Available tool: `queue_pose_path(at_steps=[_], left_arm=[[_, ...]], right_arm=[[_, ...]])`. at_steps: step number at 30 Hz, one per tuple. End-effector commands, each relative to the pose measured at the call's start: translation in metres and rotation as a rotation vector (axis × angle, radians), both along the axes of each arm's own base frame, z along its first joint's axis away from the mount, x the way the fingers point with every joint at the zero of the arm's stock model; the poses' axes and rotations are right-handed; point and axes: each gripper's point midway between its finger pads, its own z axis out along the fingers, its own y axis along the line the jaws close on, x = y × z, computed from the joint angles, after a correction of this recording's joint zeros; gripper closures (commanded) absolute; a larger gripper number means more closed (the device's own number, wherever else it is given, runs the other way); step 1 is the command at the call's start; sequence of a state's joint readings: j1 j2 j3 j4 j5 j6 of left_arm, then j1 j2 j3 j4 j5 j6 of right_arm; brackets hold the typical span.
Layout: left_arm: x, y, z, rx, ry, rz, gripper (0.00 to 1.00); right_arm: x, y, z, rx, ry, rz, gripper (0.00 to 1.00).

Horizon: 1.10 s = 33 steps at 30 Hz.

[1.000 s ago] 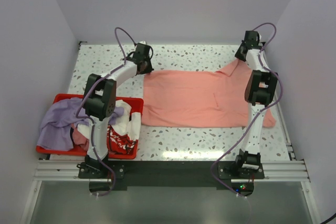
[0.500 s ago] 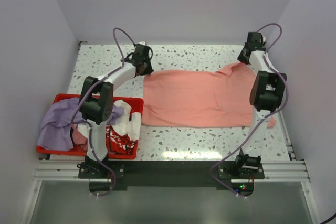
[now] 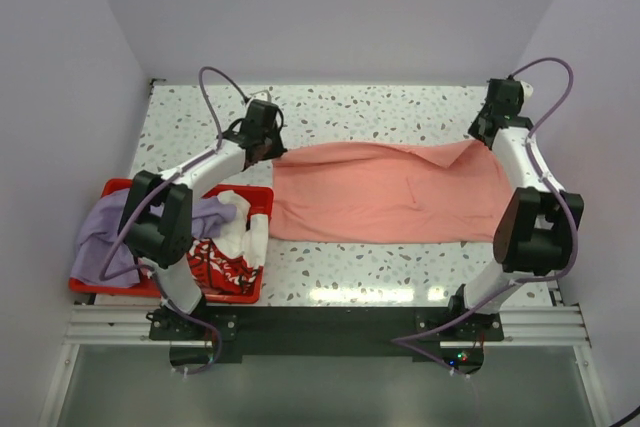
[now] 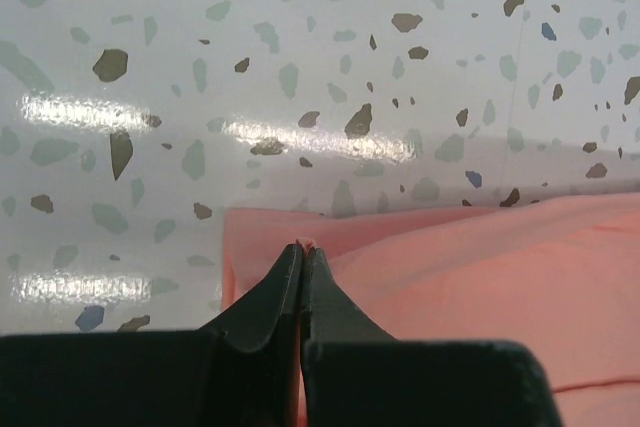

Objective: Fold and stack the t-shirts
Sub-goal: Fold the tshirt

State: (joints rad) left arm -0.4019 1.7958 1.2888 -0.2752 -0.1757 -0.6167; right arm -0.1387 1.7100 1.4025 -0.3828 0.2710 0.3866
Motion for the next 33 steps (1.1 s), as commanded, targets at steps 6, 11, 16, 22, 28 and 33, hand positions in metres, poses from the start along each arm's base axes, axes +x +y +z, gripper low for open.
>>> queue_pose_path(at_steps=[6, 11, 16, 22, 28, 33], left_arm=[[-0.013, 0.008, 0.014, -0.034, -0.063, 0.028, 1.00], [-0.020, 0.012, 0.004, -0.025, -0.043, 0.036, 1.00], [-0.022, 0.012, -0.001, -0.023, -0.037, 0.032, 1.00], [-0.006, 0.011, 0.011, 0.000, -0.077, 0.025, 1.00], [0.005, 0.012, 0.017, 0.023, -0.086, 0.039, 1.00], [0.001, 0.014, 0.011, 0.033, -0.071, 0.043, 1.00]], right_arm=[[-0.065, -0.008, 0.015, -0.039, 0.048, -0.071, 1.00], [-0.092, -0.006, 0.016, -0.043, 0.086, -0.079, 1.00], [-0.120, -0.011, 0.024, -0.084, 0.123, -0.098, 1.00], [-0.132, -0.008, 0.020, -0.078, 0.148, -0.082, 1.00], [-0.143, -0.009, 0.018, -0.087, 0.172, -0.089, 1.00], [-0.149, -0.008, 0.017, -0.080, 0.217, -0.079, 1.00]])
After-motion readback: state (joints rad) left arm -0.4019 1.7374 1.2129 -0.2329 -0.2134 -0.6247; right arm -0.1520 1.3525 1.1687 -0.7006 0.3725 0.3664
